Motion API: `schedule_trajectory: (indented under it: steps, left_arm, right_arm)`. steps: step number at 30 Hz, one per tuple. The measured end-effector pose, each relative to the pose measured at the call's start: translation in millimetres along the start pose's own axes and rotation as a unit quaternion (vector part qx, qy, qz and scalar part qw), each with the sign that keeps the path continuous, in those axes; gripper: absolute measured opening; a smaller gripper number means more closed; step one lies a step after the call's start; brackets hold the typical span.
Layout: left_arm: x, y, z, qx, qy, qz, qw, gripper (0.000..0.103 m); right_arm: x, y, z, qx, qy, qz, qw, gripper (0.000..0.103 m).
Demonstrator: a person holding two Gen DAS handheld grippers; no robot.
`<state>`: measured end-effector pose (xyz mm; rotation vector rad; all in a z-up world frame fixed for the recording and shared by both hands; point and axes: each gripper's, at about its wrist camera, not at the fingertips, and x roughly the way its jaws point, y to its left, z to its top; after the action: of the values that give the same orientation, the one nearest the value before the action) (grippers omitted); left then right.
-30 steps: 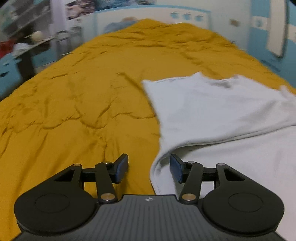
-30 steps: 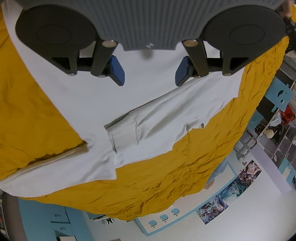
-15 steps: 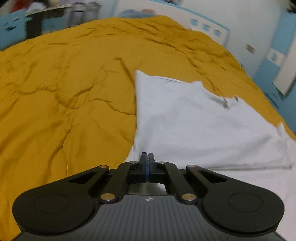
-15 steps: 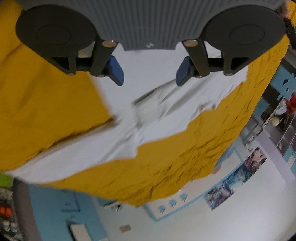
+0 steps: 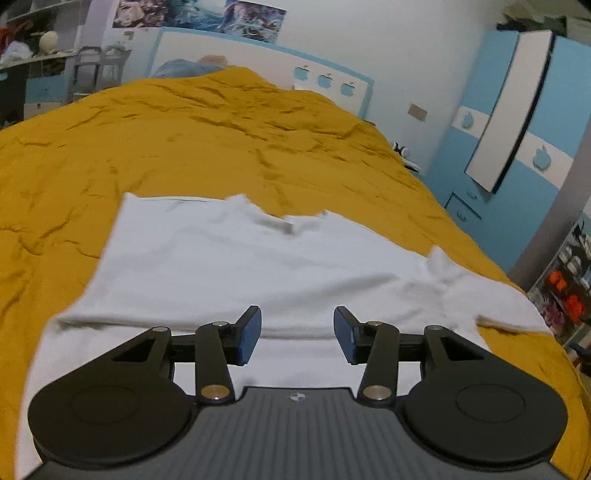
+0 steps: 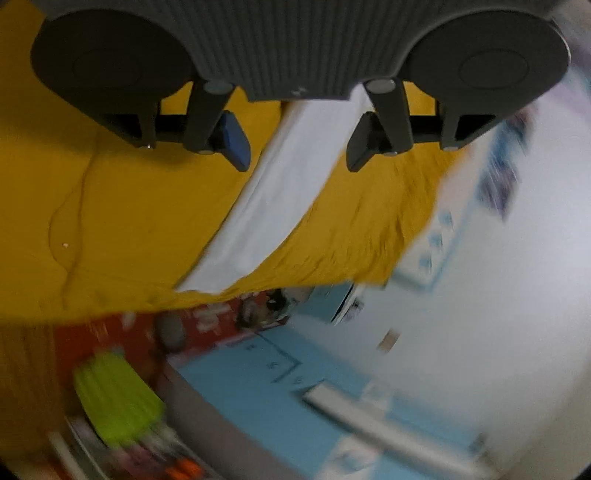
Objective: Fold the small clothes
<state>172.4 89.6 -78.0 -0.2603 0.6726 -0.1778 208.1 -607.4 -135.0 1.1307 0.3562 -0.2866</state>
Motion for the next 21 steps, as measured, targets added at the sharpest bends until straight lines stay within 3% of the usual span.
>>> schedule_trajectory:
  steps: [3, 5, 6, 9, 15, 17, 19, 21]
  left_arm:
    - [0, -26, -7, 0.037, 0.014, -0.006, 0.9992, 0.054]
    - [4, -36, -9, 0.066, 0.029, -0.017, 0.9973, 0.054]
    - [8, -38, -10, 0.07, 0.041, -0.034, 0.9961, 0.054]
    - [18, -41, -17, 0.054, 0.083, -0.088, 0.9911, 0.054]
    - [33, -48, -27, 0.042, 0.092, -0.075, 0.9921, 0.054]
    - [34, -52, -31, 0.04, 0.101, -0.068, 0.9917, 0.054]
    - [32, -54, -32, 0.048, 0.105, -0.055, 0.9918, 0.054]
    - [28, -54, -31, 0.058, 0.101, -0.045, 0.9922, 0.054]
  right_arm:
    - [31, -33, 30, 0.062, -0.006, -0.001, 0.998, 0.055]
    - [55, -53, 44, 0.096, -0.008, 0.012, 0.995, 0.048]
    - [66, -59, 50, 0.112, -0.007, 0.01, 0.994, 0.04]
    - [94, -76, 58, 0.152, -0.008, 0.015, 0.988, 0.038]
    - [126, -73, 75, 0.114, -0.002, -0.01, 0.993, 0.037]
    - [132, -73, 77, 0.112, -0.015, -0.016, 0.994, 0.024]
    - [136, -73, 76, 0.107, -0.027, -0.035, 0.993, 0.003]
    - [136, -69, 76, 0.085, -0.037, -0.047, 0.995, 0.002]
